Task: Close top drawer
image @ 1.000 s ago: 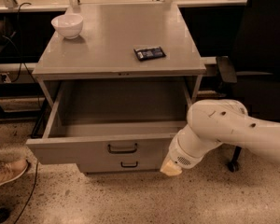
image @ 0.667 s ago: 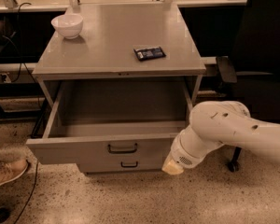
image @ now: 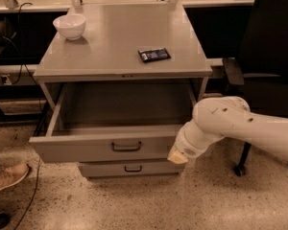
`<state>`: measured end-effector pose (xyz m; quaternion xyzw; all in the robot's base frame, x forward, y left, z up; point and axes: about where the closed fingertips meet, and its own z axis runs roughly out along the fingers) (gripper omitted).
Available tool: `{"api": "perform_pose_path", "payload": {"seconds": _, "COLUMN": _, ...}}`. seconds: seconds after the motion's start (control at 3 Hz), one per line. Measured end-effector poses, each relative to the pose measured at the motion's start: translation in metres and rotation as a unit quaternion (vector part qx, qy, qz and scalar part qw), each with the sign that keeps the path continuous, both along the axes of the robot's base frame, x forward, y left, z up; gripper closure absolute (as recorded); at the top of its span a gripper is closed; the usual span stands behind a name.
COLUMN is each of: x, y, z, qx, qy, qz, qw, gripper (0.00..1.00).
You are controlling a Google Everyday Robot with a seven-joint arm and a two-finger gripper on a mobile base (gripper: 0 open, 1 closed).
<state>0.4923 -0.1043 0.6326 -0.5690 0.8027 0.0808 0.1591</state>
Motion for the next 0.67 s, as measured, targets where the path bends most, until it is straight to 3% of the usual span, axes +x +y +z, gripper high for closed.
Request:
{"api": "perform_pose_path", "payload": {"seconds": 0.33, "x": 0.0, "y": 0.0, "z": 0.0, "qx": 0.0, "qy": 0.0, "qz": 0.0, "qw": 1.0, "gripper": 1.0}}
{"api": "perform_pose_path", "payload": {"seconds": 0.67, "x": 0.06, "y": 0.003, "z": -0.002, "qx": 0.022, "qy": -0.047, "qz": 0.004, "qw": 0.9986, "gripper": 1.0}}
